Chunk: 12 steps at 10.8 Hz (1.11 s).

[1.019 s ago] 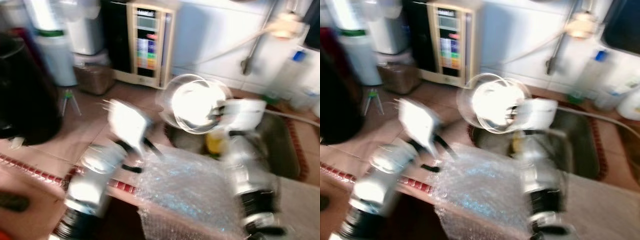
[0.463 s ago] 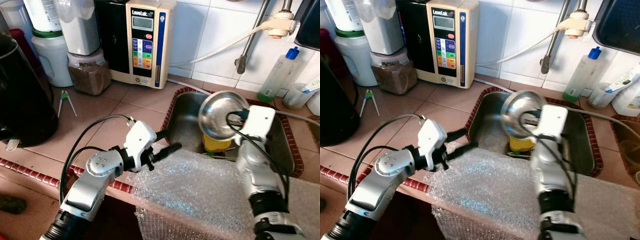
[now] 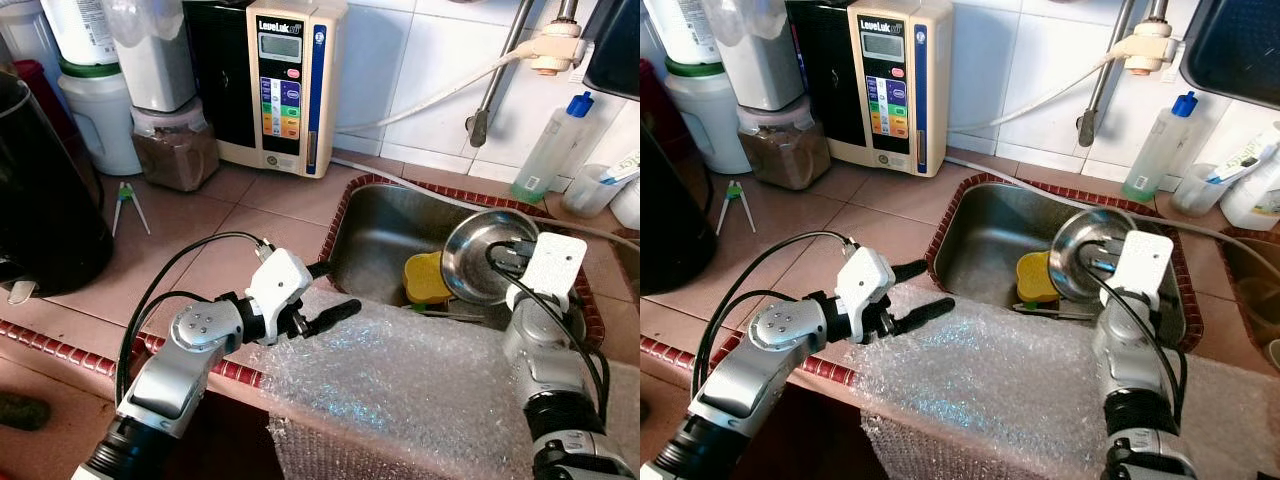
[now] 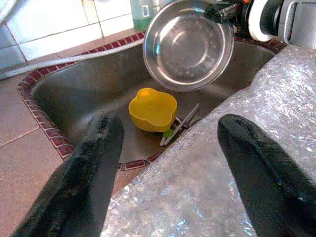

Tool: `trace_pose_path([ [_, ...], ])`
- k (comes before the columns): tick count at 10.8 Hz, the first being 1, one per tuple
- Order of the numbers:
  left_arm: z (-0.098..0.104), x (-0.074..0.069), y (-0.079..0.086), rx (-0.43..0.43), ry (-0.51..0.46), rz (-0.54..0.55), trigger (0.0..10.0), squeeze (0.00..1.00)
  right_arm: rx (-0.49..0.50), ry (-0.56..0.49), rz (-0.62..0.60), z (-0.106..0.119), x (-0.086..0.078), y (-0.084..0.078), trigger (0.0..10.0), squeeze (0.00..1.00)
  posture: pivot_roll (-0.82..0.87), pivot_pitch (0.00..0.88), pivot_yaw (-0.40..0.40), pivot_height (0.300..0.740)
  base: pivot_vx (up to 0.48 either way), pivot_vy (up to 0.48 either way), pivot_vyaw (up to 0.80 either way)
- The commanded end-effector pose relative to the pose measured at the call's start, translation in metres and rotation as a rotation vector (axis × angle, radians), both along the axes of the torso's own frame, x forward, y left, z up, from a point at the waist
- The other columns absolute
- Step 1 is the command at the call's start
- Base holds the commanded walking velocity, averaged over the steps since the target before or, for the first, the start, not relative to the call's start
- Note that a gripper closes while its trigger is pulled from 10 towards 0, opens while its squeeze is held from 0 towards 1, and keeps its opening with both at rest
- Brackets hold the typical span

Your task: Kitchen organization

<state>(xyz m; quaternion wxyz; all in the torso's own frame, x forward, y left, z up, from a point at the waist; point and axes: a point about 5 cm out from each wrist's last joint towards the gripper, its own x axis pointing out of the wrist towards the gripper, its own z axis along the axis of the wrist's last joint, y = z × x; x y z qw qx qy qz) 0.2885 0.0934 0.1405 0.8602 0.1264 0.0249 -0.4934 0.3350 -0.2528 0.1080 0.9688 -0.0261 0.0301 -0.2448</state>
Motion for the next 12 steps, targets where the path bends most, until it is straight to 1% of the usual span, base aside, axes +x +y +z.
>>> trace_pose_path([
  [1,0.0,0.0,-0.003,0.036,-0.016,-0.038,10.0,1.0,0.021,0.003,-0.052,-0.001,-0.002,-0.011,0.0,0.0,0.17,0.0,-0.037,0.74,0.0,0.0,0.0],
  [3,0.0,0.0,-0.004,0.038,-0.017,-0.042,10.0,1.0,0.047,0.03,-0.067,-0.008,-0.004,-0.014,0.0,0.0,0.17,0.0,-0.036,0.74,0.0,0.0,0.0],
  [4,0.0,0.001,-0.004,0.044,-0.014,-0.044,10.0,1.0,0.023,0.067,-0.045,-0.012,-0.003,-0.011,5.5,0.05,0.17,0.0,-0.036,0.74,0.0,0.0,0.0],
  [5,0.0,0.003,-0.004,0.05,-0.017,-0.036,10.0,1.0,0.039,0.087,-0.034,-0.017,-0.003,-0.009,10.0,1.0,0.17,0.0,-0.034,0.74,0.0,0.0,0.0],
  [7,0.001,0.005,-0.005,0.041,-0.013,-0.03,10.0,1.0,0.053,0.126,-0.006,-0.024,-0.002,-0.004,10.0,1.0,0.17,0.0,-0.034,0.74,0.0,0.0,0.0],
  [9,0.002,0.006,-0.006,0.03,-0.008,-0.023,10.0,1.0,0.047,0.131,0.008,-0.024,-0.001,-0.003,10.0,1.0,0.17,0.0,-0.034,0.74,0.0,0.0,0.0],
  [11,0.001,0.007,-0.006,0.028,-0.007,-0.011,10.0,1.0,0.003,0.028,0.07,-0.006,0.007,0.002,10.0,1.0,0.17,0.0,-0.036,0.74,0.0,0.0,0.0],
  [12,0.002,0.008,-0.006,0.023,-0.02,0.008,10.0,1.0,-0.013,-0.006,0.087,0.0,0.009,0.004,10.0,1.0,0.17,0.0,-0.038,0.74,0.0,0.0,0.0],
])
